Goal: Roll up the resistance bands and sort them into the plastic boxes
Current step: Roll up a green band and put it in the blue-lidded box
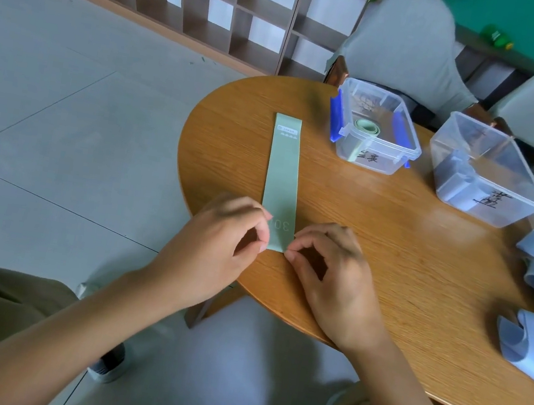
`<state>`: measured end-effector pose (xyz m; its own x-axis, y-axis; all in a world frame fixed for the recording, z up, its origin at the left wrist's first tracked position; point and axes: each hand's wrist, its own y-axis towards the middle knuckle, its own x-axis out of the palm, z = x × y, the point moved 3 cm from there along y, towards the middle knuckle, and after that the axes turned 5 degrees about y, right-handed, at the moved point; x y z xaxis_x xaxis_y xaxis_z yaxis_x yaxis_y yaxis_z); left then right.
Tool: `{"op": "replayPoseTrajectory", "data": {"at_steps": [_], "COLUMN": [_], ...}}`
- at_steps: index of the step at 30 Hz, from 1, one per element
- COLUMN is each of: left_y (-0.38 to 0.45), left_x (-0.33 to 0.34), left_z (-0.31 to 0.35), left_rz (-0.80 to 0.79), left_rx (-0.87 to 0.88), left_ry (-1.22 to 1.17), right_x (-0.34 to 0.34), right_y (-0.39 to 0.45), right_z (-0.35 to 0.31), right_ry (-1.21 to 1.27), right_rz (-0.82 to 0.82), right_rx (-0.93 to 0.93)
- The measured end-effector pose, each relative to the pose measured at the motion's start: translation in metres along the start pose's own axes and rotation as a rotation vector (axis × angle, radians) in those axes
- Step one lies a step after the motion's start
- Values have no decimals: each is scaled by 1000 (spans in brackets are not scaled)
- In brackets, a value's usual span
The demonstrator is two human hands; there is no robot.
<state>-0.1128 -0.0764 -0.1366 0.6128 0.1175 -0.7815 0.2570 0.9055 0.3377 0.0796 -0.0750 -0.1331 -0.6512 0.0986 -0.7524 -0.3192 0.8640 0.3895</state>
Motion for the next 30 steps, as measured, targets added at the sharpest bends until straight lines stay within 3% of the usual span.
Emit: {"op": "replayPoseTrajectory", "data": {"at_steps": [9,19,25,30], "left_y": [4,12,13,11], "left_x": [7,6,3,4], "left_z": [-3,6,12,13], "left_rz": [28,102,180,198], "left_rx": [-5,-178,-65,43], "left_ry": [71,141,57,132], "right_x": [4,7,6,7], "right_y": [5,19,16,7], "right_z": [1,-1,-9,-16], "right_ry": [-49,-22,-4,-130], "right_rz": [-29,-50,106,240], "right_rx": [28,220,151,35]}}
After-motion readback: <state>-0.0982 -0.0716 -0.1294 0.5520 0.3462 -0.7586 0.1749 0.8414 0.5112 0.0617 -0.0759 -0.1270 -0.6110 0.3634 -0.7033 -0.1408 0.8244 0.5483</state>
